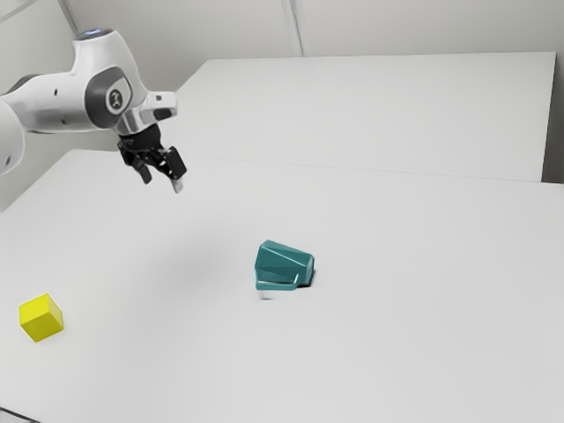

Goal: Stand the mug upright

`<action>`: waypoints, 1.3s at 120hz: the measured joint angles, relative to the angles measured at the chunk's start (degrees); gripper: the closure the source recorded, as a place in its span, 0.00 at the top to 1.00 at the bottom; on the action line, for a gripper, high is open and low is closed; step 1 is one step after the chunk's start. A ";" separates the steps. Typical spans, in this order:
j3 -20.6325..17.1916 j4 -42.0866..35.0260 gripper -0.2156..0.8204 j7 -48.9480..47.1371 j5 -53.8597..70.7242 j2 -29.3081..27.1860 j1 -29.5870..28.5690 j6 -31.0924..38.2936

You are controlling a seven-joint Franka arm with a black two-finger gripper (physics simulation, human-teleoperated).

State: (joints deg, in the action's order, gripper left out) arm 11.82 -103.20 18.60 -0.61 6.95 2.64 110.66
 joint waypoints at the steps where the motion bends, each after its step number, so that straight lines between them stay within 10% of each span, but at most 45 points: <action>1: -0.02 -0.29 0.79 0.01 -0.03 -0.17 -0.07 0.11; 60: 5.66 -19.48 0.79 0.55 -26.62 -9.52 0.17 0.89; 156: 8.83 -24.96 0.79 11.70 -49.03 -0.82 7.25 -0.46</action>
State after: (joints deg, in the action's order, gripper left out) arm 20.65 -128.16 30.30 -49.64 6.13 9.89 110.21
